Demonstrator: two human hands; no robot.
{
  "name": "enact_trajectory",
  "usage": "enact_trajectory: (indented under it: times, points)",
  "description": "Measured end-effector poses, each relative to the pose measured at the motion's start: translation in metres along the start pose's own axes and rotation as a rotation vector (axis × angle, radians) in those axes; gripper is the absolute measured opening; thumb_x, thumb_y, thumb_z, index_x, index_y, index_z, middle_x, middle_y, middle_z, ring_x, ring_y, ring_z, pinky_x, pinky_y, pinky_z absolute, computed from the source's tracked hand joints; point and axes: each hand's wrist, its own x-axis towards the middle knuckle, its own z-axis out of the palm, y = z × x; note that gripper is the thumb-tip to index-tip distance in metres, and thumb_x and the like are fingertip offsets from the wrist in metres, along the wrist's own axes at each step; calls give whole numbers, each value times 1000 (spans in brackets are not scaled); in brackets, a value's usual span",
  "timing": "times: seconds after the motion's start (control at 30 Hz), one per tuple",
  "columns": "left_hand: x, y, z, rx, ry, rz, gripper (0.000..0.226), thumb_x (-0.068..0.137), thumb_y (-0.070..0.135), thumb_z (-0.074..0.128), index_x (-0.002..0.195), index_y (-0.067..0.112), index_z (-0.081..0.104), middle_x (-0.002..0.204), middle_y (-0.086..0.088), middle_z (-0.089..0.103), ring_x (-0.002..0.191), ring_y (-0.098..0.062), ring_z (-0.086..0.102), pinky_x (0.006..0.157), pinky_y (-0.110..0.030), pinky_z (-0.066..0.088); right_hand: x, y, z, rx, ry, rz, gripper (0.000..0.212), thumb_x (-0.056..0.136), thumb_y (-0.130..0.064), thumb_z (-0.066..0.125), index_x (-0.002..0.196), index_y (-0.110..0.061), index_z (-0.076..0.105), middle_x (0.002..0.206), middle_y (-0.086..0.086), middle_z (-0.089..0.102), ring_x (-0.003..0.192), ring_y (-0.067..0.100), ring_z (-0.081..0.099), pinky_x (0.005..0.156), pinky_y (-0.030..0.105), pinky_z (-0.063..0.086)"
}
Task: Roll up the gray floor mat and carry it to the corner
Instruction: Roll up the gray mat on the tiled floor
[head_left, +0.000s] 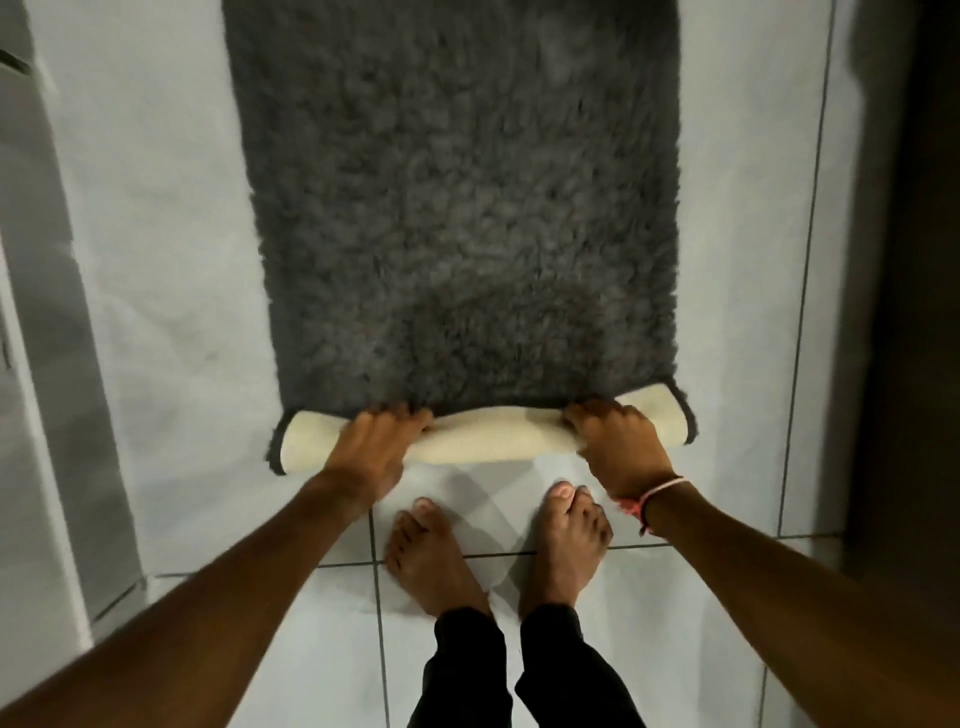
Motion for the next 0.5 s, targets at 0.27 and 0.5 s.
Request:
enact_trajectory:
  times: [0.27,0.5]
  points:
    - [12,-14,-4,143,245,-112,102,92,46,61,161,21,-11,169,-21,-2,156,-40,2,124,-60,14,42,2,-26,-65,216,-26,72,91,-50,64,146,-9,46,155,17,45,143,35,42,117,53,35]
    - [30,-5,-26,379,291,-142,112,76,19,78,156,19,0,150,-15,29,129,-33,38,107,-52,40,54,5,-34,-268,266,-30,78,77,-27,81,141,-10,40,134,17,53,120,36,52,113,57,38]
